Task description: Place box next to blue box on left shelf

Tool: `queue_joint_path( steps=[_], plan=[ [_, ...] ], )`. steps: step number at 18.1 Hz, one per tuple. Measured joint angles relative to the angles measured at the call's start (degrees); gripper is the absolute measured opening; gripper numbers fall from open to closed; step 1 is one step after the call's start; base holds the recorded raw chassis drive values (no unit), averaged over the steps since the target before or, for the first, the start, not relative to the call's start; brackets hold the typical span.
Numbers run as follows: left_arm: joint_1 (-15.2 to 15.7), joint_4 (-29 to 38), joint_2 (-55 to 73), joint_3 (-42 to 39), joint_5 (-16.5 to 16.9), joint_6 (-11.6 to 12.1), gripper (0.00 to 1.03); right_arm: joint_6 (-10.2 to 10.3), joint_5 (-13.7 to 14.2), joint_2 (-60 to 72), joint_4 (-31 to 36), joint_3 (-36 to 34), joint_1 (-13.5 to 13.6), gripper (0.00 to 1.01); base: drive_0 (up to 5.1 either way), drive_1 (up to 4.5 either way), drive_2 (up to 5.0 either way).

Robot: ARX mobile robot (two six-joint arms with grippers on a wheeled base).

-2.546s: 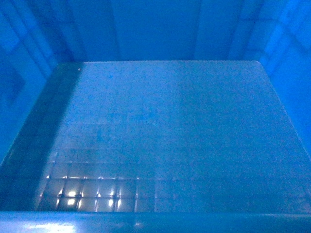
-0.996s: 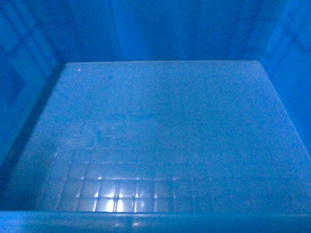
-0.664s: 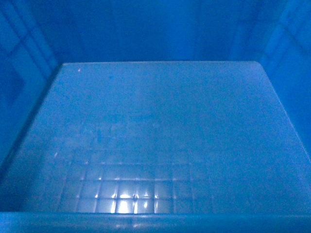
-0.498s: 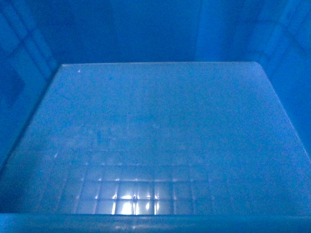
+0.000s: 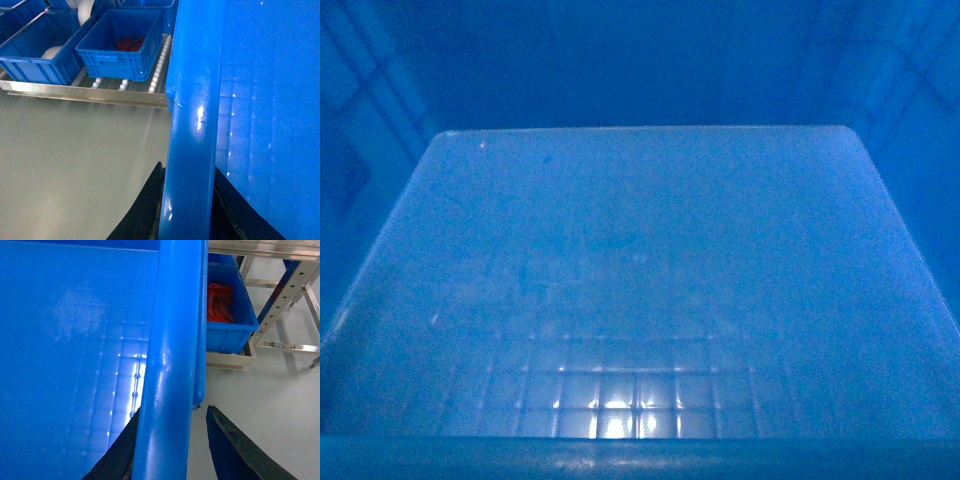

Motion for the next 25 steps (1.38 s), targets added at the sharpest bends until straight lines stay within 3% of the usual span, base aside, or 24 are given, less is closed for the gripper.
queue_joint_path(
  steps=[14, 25],
  plan=[
    [0.13, -0.02, -0.24, 0.00, -0.02, 0.13, 0.17, 0.02, 0.09, -0.07, 0.11, 0.00, 0.31, 0.33, -5.0, 2.48, 2.5],
    [0.15, -0.04, -0.20, 0.00, -0.02, 0.15, 0.17, 0.00, 0.09, -0.04, 0.09, 0.00, 0.31, 0.33, 0.0, 0.00, 0.0]
  ],
)
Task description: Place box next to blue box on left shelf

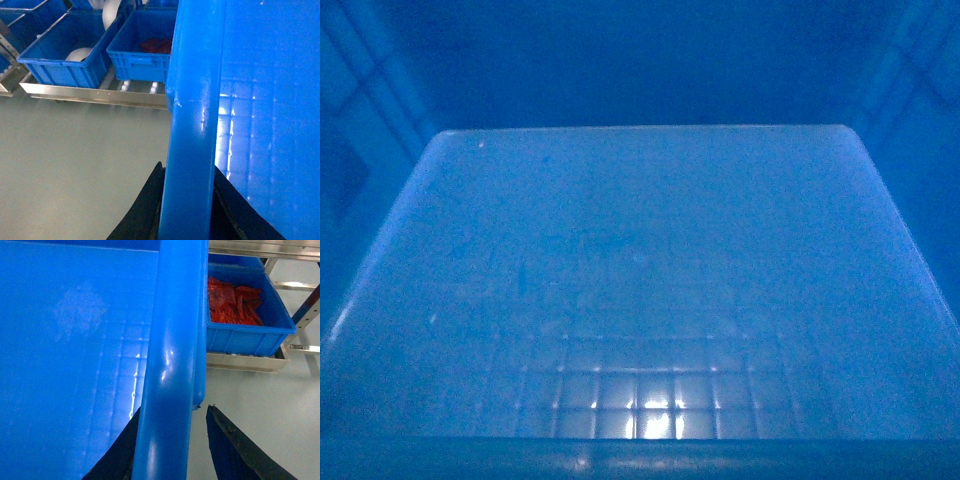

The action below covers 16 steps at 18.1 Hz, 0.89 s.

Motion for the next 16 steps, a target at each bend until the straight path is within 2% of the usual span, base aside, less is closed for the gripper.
queue_joint_path(
  steps=[16],
  plan=[
    [-0.02, 0.00, 0.00, 0.00, 0.00, 0.00, 0.17, 0.00, 0.00, 0.00, 0.00, 0.00, 0.00, 0.33, 0.0, 0.00, 0.0]
  ],
)
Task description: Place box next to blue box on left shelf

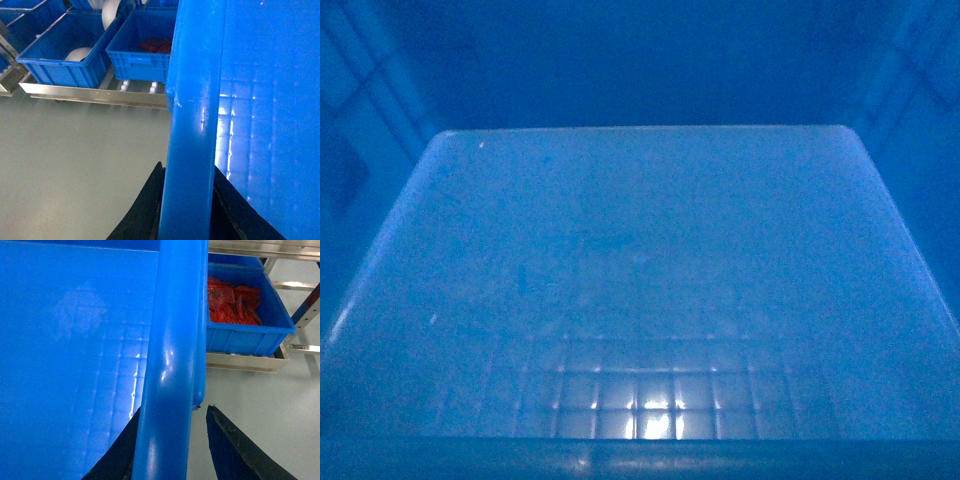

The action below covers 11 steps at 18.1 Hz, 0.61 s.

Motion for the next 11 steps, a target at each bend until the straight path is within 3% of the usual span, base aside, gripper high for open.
queue_joint_path(
  steps=[11],
  plan=[
    [0.02, 0.00, 0.00, 0.00, 0.00, 0.00, 0.17, 0.00, 0.00, 0.00, 0.00, 0.00, 0.00, 0.33, 0.0, 0.00, 0.0]
  ],
)
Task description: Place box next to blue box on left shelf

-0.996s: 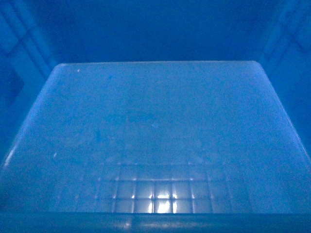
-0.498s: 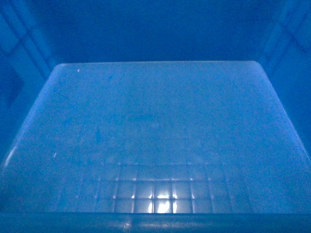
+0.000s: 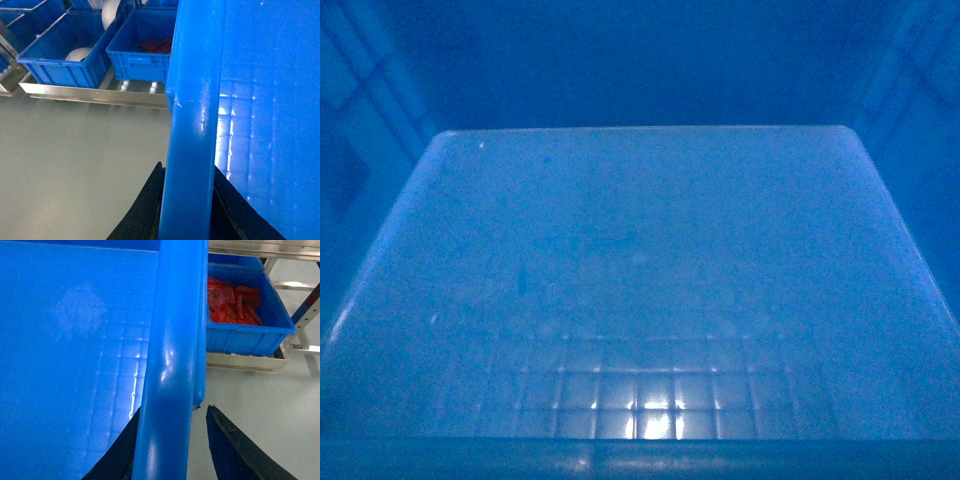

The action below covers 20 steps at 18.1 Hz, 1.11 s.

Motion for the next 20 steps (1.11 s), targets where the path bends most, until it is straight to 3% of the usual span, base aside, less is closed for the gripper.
queue_joint_path(
  steps=[20],
  plan=[
    [0.00, 0.20, 0.00, 0.00, -0.02, 0.07, 0.17, -0.02, 0.04, -0.02, 0.20, 0.00, 0.00, 0.33, 0.0, 0.00, 0.0]
  ],
)
